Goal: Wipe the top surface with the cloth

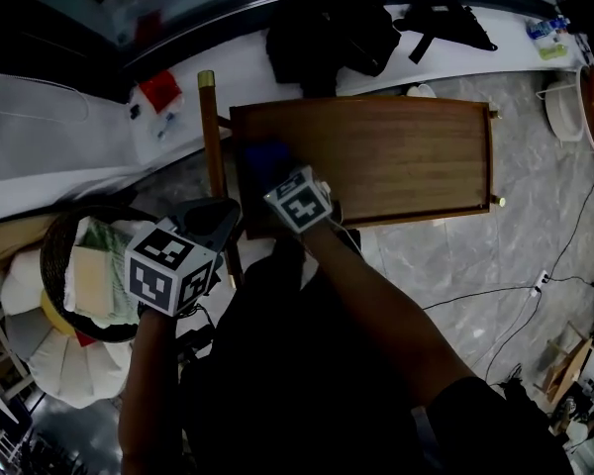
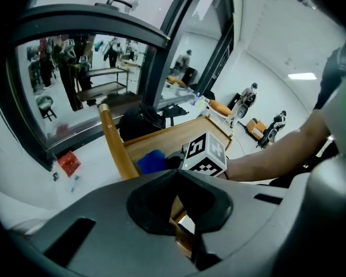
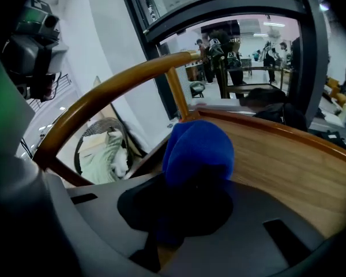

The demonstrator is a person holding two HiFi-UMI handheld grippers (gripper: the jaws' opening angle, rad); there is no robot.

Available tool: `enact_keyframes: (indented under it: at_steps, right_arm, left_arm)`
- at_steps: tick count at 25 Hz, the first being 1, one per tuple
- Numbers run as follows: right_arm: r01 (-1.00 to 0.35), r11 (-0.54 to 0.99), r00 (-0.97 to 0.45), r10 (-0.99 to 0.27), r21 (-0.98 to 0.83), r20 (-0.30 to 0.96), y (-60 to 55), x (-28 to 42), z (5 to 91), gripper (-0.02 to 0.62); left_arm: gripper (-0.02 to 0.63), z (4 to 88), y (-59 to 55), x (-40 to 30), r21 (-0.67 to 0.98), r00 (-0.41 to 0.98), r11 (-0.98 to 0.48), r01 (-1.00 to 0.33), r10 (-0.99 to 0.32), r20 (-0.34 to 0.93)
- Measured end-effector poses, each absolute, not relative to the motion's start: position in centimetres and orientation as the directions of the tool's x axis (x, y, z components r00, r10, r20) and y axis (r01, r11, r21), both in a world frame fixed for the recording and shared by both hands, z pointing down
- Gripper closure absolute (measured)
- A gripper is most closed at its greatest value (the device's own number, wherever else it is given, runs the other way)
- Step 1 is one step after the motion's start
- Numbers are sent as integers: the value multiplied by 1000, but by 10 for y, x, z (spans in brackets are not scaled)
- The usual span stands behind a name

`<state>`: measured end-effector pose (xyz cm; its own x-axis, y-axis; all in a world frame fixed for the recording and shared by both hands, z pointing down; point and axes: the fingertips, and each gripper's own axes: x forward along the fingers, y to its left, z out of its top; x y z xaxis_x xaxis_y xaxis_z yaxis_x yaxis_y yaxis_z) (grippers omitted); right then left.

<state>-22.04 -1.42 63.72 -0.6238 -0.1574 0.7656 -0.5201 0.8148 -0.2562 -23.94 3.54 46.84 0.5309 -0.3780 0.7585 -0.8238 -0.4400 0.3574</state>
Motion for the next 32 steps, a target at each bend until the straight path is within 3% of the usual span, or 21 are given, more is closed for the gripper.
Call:
enact_keyframes:
  at_steps: [23, 32]
  right_arm:
    - [-721, 676, -476, -323, -153, 818, -113, 119, 631, 534]
    - [-810, 577, -369, -363, -105, 855, -141, 216, 625, 534]
  left_arm:
    - [598, 464, -44, 11, 394, 631, -589, -706, -270, 728]
    - [598, 455, -70, 63, 379, 648, -628, -679, -272, 711]
